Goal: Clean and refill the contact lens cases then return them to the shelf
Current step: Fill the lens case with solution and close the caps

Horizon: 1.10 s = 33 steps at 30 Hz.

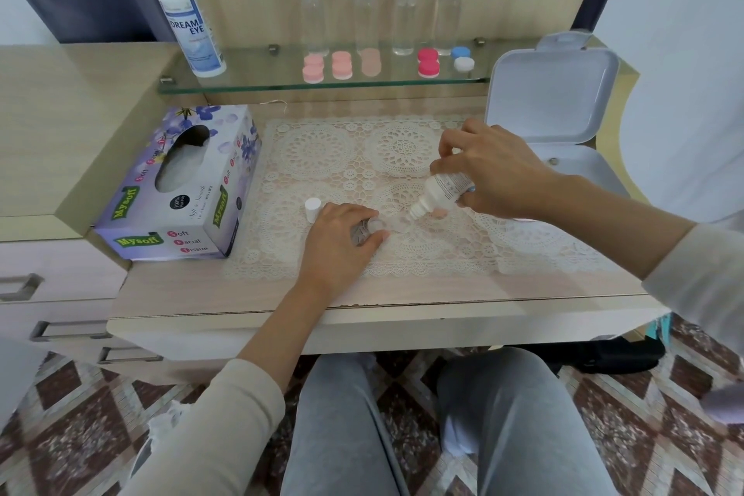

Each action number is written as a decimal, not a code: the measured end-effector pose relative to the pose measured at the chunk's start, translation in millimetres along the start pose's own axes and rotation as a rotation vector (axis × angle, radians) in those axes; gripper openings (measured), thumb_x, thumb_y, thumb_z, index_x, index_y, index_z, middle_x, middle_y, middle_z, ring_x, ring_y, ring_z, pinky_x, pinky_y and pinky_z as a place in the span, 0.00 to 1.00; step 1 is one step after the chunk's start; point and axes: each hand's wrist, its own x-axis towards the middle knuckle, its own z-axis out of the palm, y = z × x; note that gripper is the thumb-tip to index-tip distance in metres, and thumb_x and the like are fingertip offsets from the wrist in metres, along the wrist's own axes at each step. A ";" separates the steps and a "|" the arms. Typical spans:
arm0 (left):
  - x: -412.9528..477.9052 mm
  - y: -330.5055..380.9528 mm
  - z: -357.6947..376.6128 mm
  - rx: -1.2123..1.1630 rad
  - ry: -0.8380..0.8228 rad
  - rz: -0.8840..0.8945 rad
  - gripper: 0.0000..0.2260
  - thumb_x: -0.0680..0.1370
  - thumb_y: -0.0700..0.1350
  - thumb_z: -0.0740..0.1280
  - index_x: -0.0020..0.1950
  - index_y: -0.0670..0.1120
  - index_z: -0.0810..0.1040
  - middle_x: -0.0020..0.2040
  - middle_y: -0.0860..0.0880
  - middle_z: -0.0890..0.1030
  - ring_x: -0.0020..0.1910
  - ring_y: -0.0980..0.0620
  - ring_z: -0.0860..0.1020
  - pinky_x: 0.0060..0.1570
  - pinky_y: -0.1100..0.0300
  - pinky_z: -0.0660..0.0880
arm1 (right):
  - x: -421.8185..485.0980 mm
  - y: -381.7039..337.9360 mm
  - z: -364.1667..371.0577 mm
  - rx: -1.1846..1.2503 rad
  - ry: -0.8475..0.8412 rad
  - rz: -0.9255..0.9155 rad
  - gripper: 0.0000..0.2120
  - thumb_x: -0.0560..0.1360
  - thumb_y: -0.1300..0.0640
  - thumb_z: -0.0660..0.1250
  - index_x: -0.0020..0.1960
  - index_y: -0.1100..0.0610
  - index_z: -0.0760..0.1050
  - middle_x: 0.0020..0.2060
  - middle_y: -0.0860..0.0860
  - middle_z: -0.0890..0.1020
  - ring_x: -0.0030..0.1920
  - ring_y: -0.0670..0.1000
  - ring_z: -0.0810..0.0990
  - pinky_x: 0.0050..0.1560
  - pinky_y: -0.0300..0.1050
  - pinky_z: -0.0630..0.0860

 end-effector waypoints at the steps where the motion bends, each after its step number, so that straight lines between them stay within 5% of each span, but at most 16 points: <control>1: 0.0 0.0 -0.1 0.000 0.000 0.001 0.13 0.71 0.46 0.72 0.54 0.44 0.81 0.51 0.49 0.81 0.54 0.52 0.73 0.50 0.72 0.60 | 0.0 -0.1 0.4 0.000 0.001 -0.002 0.22 0.70 0.58 0.70 0.64 0.52 0.73 0.56 0.50 0.72 0.55 0.53 0.67 0.46 0.42 0.57; 14: 0.3 -0.2 0.2 0.001 0.001 0.000 0.14 0.71 0.47 0.71 0.55 0.44 0.80 0.53 0.49 0.80 0.56 0.52 0.72 0.53 0.70 0.61 | -10.2 1.6 5.4 0.061 -0.014 0.085 0.24 0.70 0.54 0.70 0.66 0.52 0.70 0.56 0.50 0.72 0.55 0.51 0.67 0.45 0.41 0.62; 22: -1.3 1.7 -3.8 0.004 0.122 0.142 0.19 0.71 0.53 0.68 0.56 0.42 0.79 0.53 0.46 0.80 0.55 0.55 0.72 0.57 0.70 0.63 | -28.7 -1.3 19.7 0.598 0.201 0.338 0.24 0.63 0.50 0.76 0.54 0.58 0.76 0.46 0.51 0.80 0.45 0.50 0.75 0.47 0.45 0.73; 28: -2.8 -13.0 -22.5 0.078 0.262 0.186 0.13 0.74 0.45 0.63 0.52 0.39 0.80 0.50 0.43 0.80 0.51 0.51 0.72 0.57 0.74 0.62 | -45.0 -20.3 36.7 0.888 0.301 0.433 0.22 0.62 0.57 0.77 0.54 0.59 0.77 0.42 0.45 0.78 0.40 0.35 0.74 0.41 0.22 0.68; 33: 0.1 -30.2 -37.2 0.173 0.135 0.031 0.15 0.73 0.35 0.66 0.60 0.40 0.77 0.55 0.42 0.77 0.55 0.44 0.72 0.58 0.66 0.61 | -46.5 -28.4 48.6 0.964 0.339 0.447 0.21 0.62 0.57 0.77 0.53 0.59 0.77 0.43 0.46 0.79 0.42 0.40 0.77 0.43 0.22 0.69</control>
